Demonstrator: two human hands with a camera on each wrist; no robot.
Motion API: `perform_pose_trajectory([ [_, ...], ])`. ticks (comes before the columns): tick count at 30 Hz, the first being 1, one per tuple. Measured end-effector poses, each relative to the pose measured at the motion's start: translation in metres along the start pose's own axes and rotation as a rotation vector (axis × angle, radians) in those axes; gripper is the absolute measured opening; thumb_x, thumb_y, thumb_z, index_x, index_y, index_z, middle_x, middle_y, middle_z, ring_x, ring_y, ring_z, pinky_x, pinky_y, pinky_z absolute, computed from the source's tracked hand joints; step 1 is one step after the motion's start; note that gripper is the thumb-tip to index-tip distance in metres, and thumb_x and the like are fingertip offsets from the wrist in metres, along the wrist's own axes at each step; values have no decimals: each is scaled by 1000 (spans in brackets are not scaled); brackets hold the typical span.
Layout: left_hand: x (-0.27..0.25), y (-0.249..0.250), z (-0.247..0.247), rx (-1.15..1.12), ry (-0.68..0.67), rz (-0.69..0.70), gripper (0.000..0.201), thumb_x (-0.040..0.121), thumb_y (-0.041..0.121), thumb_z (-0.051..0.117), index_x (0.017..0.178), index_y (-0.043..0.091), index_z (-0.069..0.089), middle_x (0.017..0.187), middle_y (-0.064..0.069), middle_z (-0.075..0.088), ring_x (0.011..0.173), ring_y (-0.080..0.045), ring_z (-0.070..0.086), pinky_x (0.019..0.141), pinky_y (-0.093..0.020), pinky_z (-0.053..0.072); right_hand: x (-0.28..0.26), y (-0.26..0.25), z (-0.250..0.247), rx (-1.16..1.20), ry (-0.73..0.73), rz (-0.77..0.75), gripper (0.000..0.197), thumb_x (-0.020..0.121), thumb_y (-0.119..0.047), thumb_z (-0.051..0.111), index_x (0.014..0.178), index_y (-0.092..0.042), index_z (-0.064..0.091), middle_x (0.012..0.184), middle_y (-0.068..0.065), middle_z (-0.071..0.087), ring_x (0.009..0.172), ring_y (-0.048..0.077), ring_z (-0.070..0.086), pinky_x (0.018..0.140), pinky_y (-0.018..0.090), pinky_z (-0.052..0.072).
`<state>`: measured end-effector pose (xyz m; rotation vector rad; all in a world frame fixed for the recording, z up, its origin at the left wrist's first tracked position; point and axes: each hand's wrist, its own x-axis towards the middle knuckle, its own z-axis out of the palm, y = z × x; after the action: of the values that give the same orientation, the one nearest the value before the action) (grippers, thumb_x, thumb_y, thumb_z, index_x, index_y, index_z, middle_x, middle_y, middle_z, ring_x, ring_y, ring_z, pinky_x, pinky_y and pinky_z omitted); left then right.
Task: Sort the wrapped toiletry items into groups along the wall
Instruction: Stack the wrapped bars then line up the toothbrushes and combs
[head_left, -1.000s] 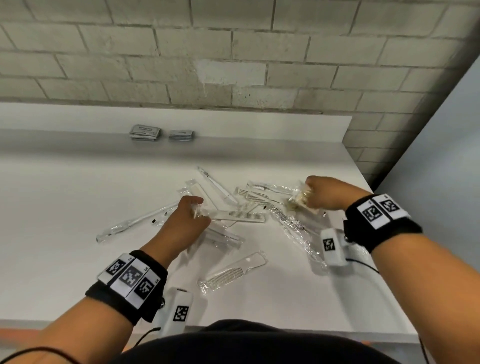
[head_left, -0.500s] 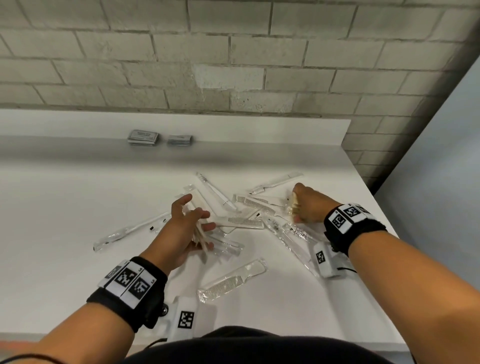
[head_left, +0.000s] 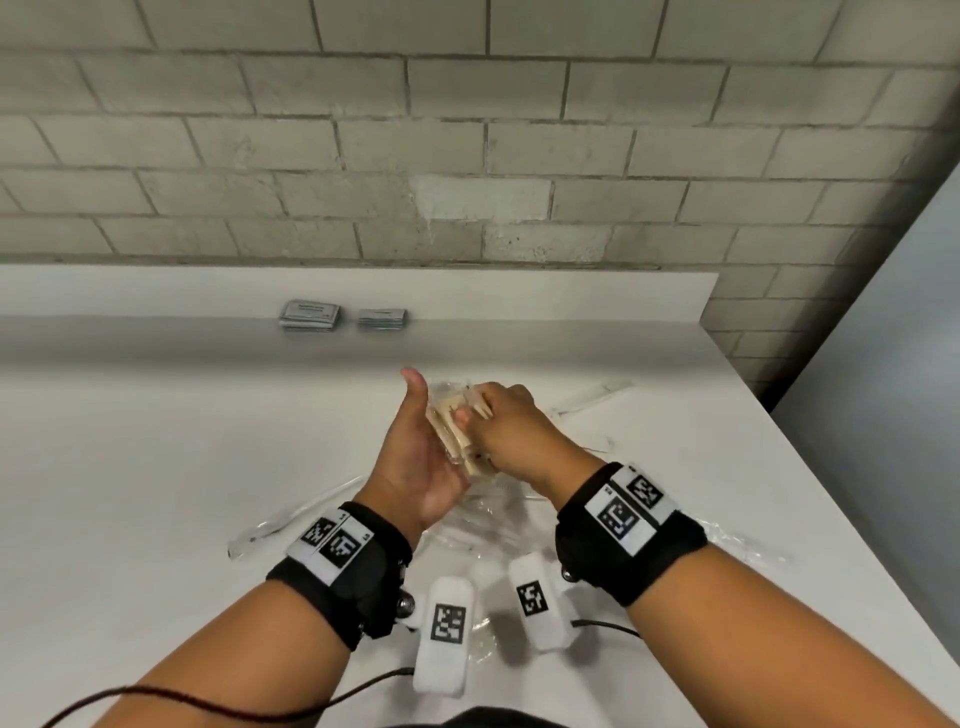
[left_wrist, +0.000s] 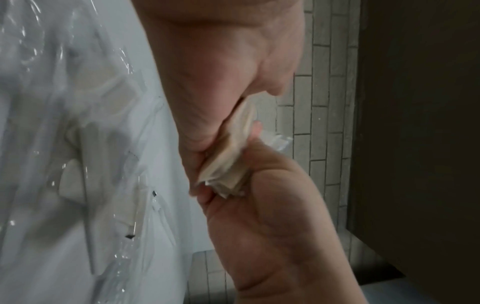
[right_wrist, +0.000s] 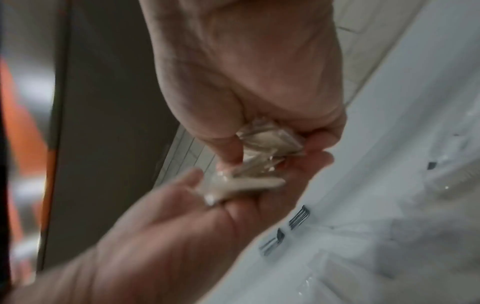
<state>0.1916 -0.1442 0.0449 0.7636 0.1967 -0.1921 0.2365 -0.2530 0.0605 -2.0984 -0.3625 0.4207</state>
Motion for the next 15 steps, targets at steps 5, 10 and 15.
perform_pose_trajectory([
  [5, -9, 9, -18, 77, 48, -34, 40, 89, 27, 56, 118, 0, 60, 123, -23, 57, 103, -30, 58, 77, -35, 43, -5, -11, 27, -10, 50, 85, 50, 64, -52, 49, 109, -29, 46, 124, 6, 39, 119, 28, 48, 95, 47, 50],
  [10, -15, 27, -34, -1, -10, -16, 25, 95, 18, 47, 107, 4, 63, 93, -13, 71, 82, -22, 71, 68, -32, 59, -10, -17, 37, 412, 8, -38, 63, 86, -11, 55, 146, -21, 39, 138, -2, 35, 126, 13, 45, 96, 27, 50],
  [15, -24, 43, -46, 89, -96, 56, 25, 87, 5, 52, 111, 1, 60, 94, -14, 72, 87, -25, 71, 79, -39, 58, -16, -24, 39, 445, 216, -232, 46, 82, 6, 68, 121, -17, 62, 109, 3, 52, 94, 8, 60, 62, 20, 57],
])
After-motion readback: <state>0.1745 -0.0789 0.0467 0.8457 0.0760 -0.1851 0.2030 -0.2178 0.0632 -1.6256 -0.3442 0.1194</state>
